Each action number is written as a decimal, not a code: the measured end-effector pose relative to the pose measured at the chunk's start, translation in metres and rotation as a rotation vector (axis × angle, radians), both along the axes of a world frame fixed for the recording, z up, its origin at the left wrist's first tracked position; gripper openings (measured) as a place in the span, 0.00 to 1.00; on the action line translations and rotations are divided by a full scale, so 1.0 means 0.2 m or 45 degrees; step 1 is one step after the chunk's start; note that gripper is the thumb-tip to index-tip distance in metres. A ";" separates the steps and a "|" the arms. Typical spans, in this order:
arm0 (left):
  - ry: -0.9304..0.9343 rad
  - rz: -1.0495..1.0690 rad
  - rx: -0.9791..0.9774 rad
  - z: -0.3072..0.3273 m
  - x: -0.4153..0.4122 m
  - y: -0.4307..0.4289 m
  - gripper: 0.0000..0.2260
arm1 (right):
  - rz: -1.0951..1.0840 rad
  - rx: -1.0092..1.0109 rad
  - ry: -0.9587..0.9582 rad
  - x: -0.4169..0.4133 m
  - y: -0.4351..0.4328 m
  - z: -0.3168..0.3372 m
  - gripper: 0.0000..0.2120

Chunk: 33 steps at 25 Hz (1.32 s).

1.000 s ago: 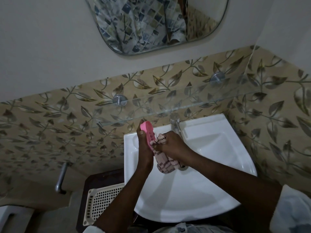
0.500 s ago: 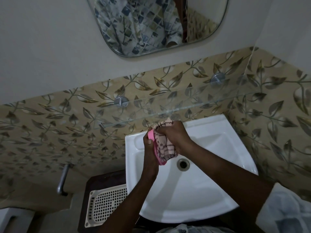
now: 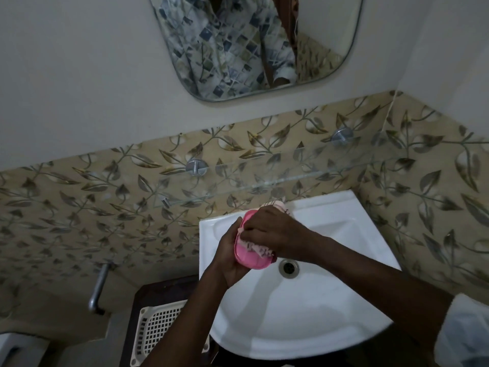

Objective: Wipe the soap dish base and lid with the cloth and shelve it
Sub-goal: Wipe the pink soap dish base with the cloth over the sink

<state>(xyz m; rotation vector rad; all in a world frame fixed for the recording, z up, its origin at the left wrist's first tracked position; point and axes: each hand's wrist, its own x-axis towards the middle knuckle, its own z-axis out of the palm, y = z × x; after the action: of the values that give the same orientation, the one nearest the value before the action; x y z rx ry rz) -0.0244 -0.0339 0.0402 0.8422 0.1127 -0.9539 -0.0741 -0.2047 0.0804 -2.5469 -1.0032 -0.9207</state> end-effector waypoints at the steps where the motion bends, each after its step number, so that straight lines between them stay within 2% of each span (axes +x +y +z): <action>1: -0.022 -0.003 0.013 0.00 -0.02 -0.01 0.22 | 0.056 -0.113 -0.016 0.00 0.00 -0.02 0.11; 2: -0.058 -0.002 0.057 0.00 -0.04 -0.01 0.23 | 0.028 -0.110 0.009 0.00 -0.01 -0.03 0.11; 4: -0.124 0.014 0.134 0.00 -0.07 -0.01 0.25 | -0.230 0.095 0.119 0.01 -0.05 -0.04 0.12; 6: -0.261 0.099 0.205 0.00 -0.08 -0.03 0.26 | -0.641 0.380 0.349 -0.03 -0.01 -0.06 0.12; 8: -0.475 0.185 0.338 0.00 -0.09 -0.07 0.26 | -0.939 0.589 0.679 -0.05 0.06 -0.09 0.07; 10: -0.601 0.262 0.478 -0.02 -0.10 -0.09 0.25 | -1.001 0.706 1.071 -0.07 0.12 -0.13 0.07; 12: -0.602 0.309 0.558 -0.03 -0.10 -0.11 0.26 | -1.030 0.943 1.320 -0.07 0.09 -0.12 0.09; 13: -0.570 0.312 0.557 -0.04 -0.10 -0.11 0.25 | -1.093 1.032 1.291 -0.06 0.07 -0.09 0.10; 14: -0.512 0.305 0.533 -0.03 -0.10 -0.12 0.24 | -1.138 1.061 1.119 -0.05 0.04 -0.07 0.10; 15: -0.422 0.289 0.478 -0.02 -0.10 -0.13 0.24 | -1.063 1.039 0.868 -0.05 0.01 -0.04 0.10; 16: -0.319 0.265 0.395 -0.01 -0.11 -0.13 0.23 | -0.805 0.946 0.686 -0.04 -0.01 -0.01 0.11; 18: -0.142 0.240 0.235 0.01 -0.12 -0.15 0.19 | -0.211 0.468 0.577 -0.06 -0.04 0.00 0.21; 19: -0.069 0.217 0.181 0.03 -0.12 -0.15 0.18 | -0.090 0.232 0.538 -0.08 -0.06 -0.02 0.24; 20: -0.019 0.164 0.131 0.04 -0.13 -0.14 0.18 | -0.082 0.142 0.486 -0.09 -0.08 -0.03 0.25; 22: 0.031 0.060 0.090 0.09 -0.12 -0.13 0.22 | -0.200 0.306 0.423 -0.11 -0.14 -0.04 0.22; 24: 0.098 0.007 0.059 0.11 -0.10 -0.11 0.26 | -0.046 0.360 0.364 -0.15 -0.13 -0.07 0.17; 27: 0.177 -0.085 0.027 0.14 -0.11 -0.09 0.27 | 0.287 -0.029 0.058 -0.16 -0.12 -0.09 0.12; 30: 0.174 -0.124 0.008 0.19 -0.14 -0.11 0.22 | 0.148 -0.161 -0.017 -0.08 -0.18 0.01 0.13; 32: 0.146 -0.044 0.027 0.21 -0.13 -0.13 0.23 | -0.133 -0.073 0.015 -0.05 -0.19 0.04 0.14; 33: 0.086 0.010 0.051 0.20 -0.12 -0.15 0.23 | -0.314 0.025 0.117 -0.04 -0.17 0.03 0.15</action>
<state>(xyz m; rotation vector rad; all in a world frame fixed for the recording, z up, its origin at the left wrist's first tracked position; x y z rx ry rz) -0.0485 -0.0630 0.0803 0.8458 0.1937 -0.9756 -0.0830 -0.2383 0.0871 -2.7110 -0.6609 -0.8583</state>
